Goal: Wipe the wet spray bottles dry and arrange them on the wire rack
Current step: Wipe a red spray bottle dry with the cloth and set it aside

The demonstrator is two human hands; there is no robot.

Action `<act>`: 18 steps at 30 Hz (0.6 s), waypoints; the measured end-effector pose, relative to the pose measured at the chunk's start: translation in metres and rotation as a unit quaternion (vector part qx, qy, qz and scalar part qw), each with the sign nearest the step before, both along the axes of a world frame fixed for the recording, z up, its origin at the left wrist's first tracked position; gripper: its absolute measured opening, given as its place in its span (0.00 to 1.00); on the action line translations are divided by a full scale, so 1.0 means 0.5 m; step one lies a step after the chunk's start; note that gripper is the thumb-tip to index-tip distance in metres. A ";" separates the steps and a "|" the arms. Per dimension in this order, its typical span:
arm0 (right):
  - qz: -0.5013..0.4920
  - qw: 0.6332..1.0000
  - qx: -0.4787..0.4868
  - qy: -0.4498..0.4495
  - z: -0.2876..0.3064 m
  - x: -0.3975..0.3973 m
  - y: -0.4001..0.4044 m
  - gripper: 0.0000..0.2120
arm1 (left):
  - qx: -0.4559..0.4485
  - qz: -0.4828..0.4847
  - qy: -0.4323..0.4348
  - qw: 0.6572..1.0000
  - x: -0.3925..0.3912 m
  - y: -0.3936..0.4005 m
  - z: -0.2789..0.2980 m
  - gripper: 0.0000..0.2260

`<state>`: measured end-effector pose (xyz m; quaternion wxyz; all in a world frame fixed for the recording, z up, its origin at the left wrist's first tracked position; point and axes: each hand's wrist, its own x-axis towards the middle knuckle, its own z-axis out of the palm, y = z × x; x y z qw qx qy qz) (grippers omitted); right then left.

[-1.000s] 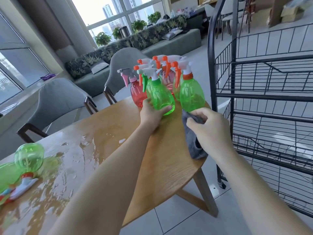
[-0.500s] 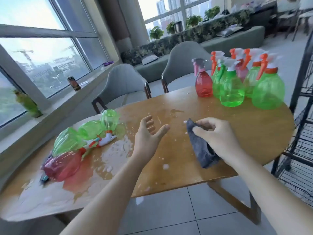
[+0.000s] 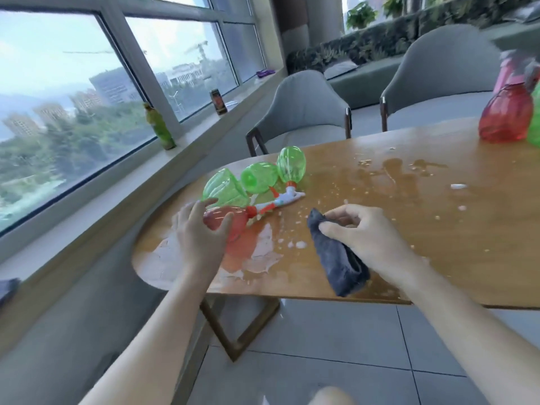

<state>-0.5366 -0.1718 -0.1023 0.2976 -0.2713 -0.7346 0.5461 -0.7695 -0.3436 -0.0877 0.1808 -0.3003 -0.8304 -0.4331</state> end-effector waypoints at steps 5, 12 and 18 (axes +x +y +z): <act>-0.008 1.000 -0.010 0.015 -0.011 -0.044 -0.007 0.03 | -0.225 -0.117 -0.115 0.960 -0.089 0.001 0.074 0.25; 0.004 1.000 -0.022 0.014 -0.016 -0.045 -0.015 0.03 | -0.454 -0.205 -0.182 0.848 -0.122 0.026 0.134 0.42; -0.014 0.999 -0.030 0.038 -0.003 0.011 -0.005 0.03 | -0.462 -0.257 -0.146 0.836 -0.021 0.054 0.122 0.39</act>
